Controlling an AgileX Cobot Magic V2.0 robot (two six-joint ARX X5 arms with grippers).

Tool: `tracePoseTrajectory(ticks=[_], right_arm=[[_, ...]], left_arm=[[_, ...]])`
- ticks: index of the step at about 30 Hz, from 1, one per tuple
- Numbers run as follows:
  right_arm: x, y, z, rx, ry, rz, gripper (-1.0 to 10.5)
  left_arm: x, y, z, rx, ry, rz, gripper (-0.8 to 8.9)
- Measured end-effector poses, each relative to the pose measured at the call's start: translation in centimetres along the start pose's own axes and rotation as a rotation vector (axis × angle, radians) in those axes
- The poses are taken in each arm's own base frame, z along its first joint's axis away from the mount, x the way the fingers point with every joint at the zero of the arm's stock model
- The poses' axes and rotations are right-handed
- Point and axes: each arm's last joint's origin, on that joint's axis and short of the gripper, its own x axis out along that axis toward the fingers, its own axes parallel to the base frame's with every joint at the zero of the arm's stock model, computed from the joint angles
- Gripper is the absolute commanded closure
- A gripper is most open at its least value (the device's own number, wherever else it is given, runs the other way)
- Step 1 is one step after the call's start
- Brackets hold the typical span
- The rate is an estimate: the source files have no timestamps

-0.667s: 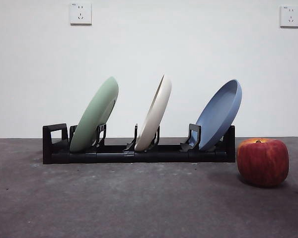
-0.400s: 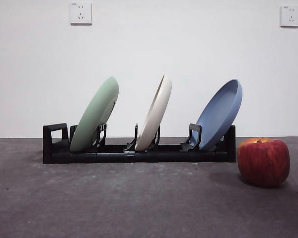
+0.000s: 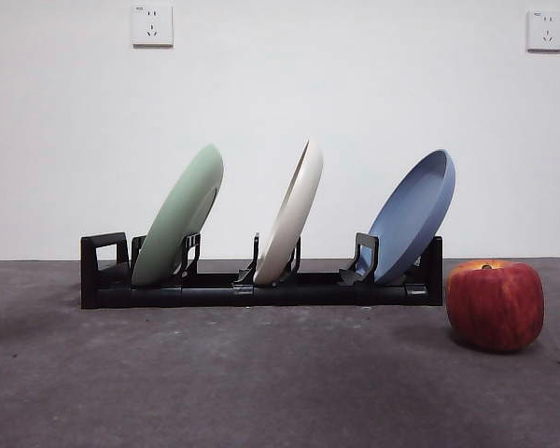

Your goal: Take the green plate from the plate rack,put the plate on the table,take the apple from the table,put the apple in the plate

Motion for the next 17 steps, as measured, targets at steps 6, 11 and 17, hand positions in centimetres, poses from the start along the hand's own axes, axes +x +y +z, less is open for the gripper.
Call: tracePoseTrajectory(ticks=[6, 11, 17], right_arm=[[3.9, 1.6, 4.3, 0.043, 0.162, 0.250, 8.9], [8.0, 1.9, 6.4, 0.124, 0.328, 0.328, 6.0], [12.3, 2.6, 7.3, 0.199, 0.529, 0.319, 4.3]], left_arm=[[2.3, -1.4, 5.1, -0.019, 0.107, -0.211, 8.11], [4.9, -1.9, 8.9, -0.067, 0.220, -0.336, 6.10], [8.0, -2.5, 12.0, -0.093, 0.329, -0.347, 4.94]])
